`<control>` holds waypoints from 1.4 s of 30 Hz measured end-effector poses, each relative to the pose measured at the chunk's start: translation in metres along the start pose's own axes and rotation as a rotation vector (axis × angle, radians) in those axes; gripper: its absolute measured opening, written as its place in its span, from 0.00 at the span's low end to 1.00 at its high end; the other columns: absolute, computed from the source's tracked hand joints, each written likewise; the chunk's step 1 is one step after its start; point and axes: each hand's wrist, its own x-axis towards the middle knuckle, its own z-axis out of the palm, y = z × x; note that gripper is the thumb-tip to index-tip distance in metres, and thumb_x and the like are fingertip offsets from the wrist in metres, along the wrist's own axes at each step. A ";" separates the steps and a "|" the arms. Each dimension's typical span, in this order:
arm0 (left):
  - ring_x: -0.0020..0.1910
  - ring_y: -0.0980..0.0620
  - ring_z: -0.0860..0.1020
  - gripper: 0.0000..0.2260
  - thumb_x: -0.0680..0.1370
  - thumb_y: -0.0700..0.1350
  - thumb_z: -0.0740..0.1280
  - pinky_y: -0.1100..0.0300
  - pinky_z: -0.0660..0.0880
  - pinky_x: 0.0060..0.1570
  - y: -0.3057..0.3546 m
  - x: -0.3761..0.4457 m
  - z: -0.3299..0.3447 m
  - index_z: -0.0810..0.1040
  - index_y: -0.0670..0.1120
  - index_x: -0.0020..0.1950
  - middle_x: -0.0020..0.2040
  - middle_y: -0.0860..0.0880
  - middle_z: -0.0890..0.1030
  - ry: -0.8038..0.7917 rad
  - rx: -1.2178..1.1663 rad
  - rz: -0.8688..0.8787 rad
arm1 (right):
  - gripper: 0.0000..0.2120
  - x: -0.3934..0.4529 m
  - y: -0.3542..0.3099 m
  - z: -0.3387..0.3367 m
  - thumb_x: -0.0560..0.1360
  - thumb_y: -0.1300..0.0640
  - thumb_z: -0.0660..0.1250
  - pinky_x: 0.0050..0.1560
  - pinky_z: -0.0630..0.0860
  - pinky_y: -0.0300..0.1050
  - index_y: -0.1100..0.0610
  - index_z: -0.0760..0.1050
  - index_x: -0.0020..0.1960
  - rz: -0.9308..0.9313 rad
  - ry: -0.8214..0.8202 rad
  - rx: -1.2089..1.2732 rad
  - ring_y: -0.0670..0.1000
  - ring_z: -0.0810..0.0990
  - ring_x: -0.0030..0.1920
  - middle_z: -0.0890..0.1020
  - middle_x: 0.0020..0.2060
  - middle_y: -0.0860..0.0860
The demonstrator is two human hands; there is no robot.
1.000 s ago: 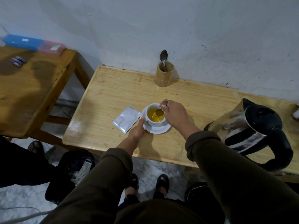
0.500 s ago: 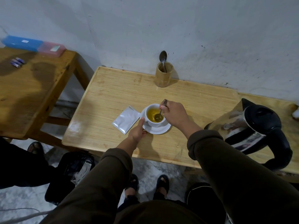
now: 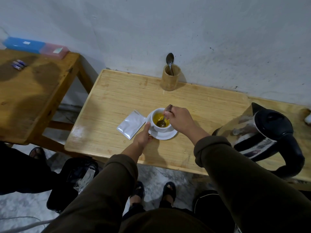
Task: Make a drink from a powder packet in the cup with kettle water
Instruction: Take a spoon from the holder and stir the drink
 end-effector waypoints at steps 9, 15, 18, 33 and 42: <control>0.66 0.44 0.73 0.27 0.80 0.60 0.52 0.59 0.69 0.55 0.000 0.001 -0.002 0.68 0.44 0.72 0.69 0.41 0.73 -0.017 -0.002 -0.006 | 0.13 0.002 0.000 0.002 0.79 0.54 0.58 0.53 0.76 0.50 0.53 0.80 0.53 0.006 0.080 -0.042 0.56 0.80 0.54 0.84 0.53 0.53; 0.57 0.51 0.73 0.27 0.80 0.61 0.52 0.59 0.68 0.54 -0.001 0.001 -0.001 0.69 0.44 0.72 0.69 0.42 0.74 -0.022 -0.012 0.001 | 0.11 -0.002 -0.002 0.002 0.78 0.54 0.61 0.54 0.75 0.48 0.56 0.81 0.51 -0.018 0.016 0.038 0.55 0.81 0.52 0.85 0.50 0.55; 0.56 0.51 0.73 0.27 0.80 0.60 0.52 0.59 0.69 0.54 -0.001 0.001 -0.001 0.69 0.45 0.71 0.68 0.42 0.74 -0.018 -0.011 0.006 | 0.12 -0.001 -0.003 0.000 0.78 0.54 0.60 0.52 0.73 0.48 0.59 0.79 0.51 0.006 0.001 0.011 0.57 0.80 0.52 0.85 0.49 0.57; 0.58 0.51 0.73 0.26 0.80 0.61 0.52 0.60 0.68 0.55 -0.001 0.000 -0.002 0.68 0.46 0.72 0.68 0.43 0.74 -0.036 -0.001 0.013 | 0.12 -0.003 -0.004 0.003 0.78 0.54 0.61 0.54 0.75 0.47 0.55 0.81 0.52 0.007 0.013 0.038 0.55 0.81 0.53 0.85 0.50 0.54; 0.58 0.50 0.74 0.26 0.80 0.60 0.52 0.59 0.70 0.55 -0.002 0.002 -0.003 0.68 0.46 0.71 0.68 0.42 0.74 -0.040 -0.007 0.007 | 0.14 0.002 0.002 0.002 0.79 0.54 0.57 0.49 0.73 0.49 0.58 0.78 0.53 0.018 0.098 -0.097 0.59 0.79 0.51 0.83 0.49 0.57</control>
